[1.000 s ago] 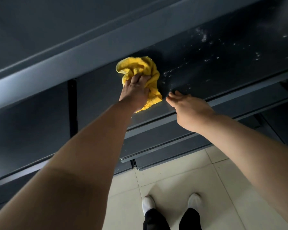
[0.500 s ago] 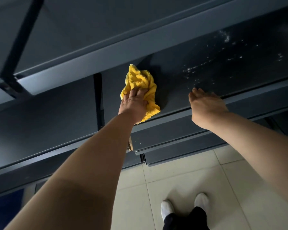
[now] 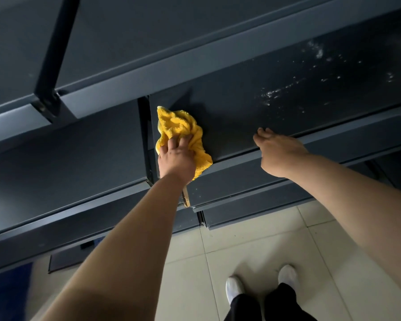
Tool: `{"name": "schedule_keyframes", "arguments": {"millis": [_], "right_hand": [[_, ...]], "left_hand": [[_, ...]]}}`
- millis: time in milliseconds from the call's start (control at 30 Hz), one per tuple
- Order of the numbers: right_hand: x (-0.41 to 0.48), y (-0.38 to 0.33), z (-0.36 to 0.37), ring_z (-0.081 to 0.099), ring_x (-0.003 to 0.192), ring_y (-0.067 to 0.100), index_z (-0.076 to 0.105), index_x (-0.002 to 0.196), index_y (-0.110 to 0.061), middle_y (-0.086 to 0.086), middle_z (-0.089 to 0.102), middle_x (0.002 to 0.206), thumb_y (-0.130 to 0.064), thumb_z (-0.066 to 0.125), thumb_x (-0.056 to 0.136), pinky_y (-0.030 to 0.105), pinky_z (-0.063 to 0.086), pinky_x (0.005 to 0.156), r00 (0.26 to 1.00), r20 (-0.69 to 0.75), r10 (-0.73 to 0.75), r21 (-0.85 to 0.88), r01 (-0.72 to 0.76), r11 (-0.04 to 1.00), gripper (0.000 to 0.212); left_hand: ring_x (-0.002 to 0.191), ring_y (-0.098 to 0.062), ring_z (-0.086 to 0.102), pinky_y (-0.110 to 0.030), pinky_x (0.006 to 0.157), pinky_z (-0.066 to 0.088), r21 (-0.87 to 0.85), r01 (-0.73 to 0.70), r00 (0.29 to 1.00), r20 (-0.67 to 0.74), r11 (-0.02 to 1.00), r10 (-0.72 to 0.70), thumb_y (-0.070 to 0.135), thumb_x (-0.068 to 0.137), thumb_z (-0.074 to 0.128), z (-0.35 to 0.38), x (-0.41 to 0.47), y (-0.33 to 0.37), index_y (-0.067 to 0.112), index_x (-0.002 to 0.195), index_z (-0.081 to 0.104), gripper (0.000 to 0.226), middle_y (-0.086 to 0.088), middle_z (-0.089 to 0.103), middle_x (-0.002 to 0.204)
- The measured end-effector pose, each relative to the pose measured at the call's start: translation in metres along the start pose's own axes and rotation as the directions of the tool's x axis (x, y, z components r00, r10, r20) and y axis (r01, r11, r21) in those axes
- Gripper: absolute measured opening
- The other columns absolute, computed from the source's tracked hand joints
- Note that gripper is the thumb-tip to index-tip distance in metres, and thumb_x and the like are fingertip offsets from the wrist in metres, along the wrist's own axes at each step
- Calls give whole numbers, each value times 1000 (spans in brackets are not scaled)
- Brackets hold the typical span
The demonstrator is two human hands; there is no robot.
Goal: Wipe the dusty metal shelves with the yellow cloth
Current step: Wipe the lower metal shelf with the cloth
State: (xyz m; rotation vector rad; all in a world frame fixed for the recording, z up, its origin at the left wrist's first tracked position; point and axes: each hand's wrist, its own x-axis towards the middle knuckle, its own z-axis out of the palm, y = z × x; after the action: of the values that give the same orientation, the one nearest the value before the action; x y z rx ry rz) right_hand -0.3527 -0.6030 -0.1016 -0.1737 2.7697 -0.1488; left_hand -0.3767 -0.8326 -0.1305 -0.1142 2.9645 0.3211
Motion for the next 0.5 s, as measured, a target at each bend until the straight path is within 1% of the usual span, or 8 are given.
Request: {"name": "schedule_keyframes", "arguments": {"millis": [67, 167, 233, 300, 400, 433, 500], "right_hand": [[0, 4, 2, 11, 147, 18, 16, 151, -11, 3, 7, 161, -5, 42, 91, 39, 25, 114, 1000, -7, -14, 13, 14, 1000, 65], [1, 16, 1, 10, 147, 16, 17, 151, -13, 1, 8, 161, -5, 41, 92, 38, 28, 114, 997, -15, -77, 29, 77, 997, 64], [2, 27, -3, 13, 147, 15, 20, 150, -14, 0, 11, 160, -4, 41, 92, 39, 28, 114, 991, -16, -132, 41, 133, 990, 62], [1, 38, -7, 21, 145, 17, 27, 148, -14, 2, 19, 159, -3, 42, 92, 40, 31, 114, 987, -23, -159, 55, 160, 986, 59], [1, 60, -13, 38, 136, 23, 39, 141, -11, 5, 37, 149, -2, 46, 89, 41, 40, 106, 991, -63, -122, 36, 124, 992, 53], [1, 69, -15, 39, 135, 24, 40, 140, -11, 5, 38, 148, -2, 47, 88, 40, 40, 105, 991, -79, -107, 29, 109, 994, 54], [1, 90, -19, 34, 138, 23, 38, 141, -9, 6, 36, 149, -2, 48, 87, 40, 37, 108, 989, -111, -99, 5, 101, 995, 56]], "left_hand": [[134, -36, 21, -48, 108, 28, -23, 38, 999, -10, 999, -38, 18, 92, 43, 2, -3, 10, 37, 145, 24, 60, -1, 25, 149], [133, -36, 21, -48, 107, 27, -41, 67, 998, -13, 997, -68, 16, 91, 42, 5, -5, 25, 38, 145, 25, 60, -1, 25, 149], [132, -37, 23, -49, 107, 28, -51, 71, 997, -15, 996, -72, 18, 92, 40, 7, -6, 39, 38, 145, 26, 59, -2, 26, 148], [131, -37, 24, -50, 106, 28, -66, 61, 998, -13, 996, -62, 21, 92, 40, 11, -6, 60, 38, 144, 27, 56, -2, 28, 146], [129, -36, 26, -49, 105, 28, -77, 20, 1000, -22, 997, -21, 24, 94, 40, 20, -8, 98, 38, 144, 27, 53, -2, 29, 145], [129, -35, 25, -48, 105, 27, -77, 5, 1000, -21, 997, -7, 25, 95, 39, 23, -8, 111, 38, 144, 27, 53, -2, 29, 145], [130, -35, 23, -47, 106, 26, -72, -18, 1000, -14, 997, 17, 25, 95, 38, 29, -9, 137, 37, 145, 26, 52, -2, 28, 146]]}}
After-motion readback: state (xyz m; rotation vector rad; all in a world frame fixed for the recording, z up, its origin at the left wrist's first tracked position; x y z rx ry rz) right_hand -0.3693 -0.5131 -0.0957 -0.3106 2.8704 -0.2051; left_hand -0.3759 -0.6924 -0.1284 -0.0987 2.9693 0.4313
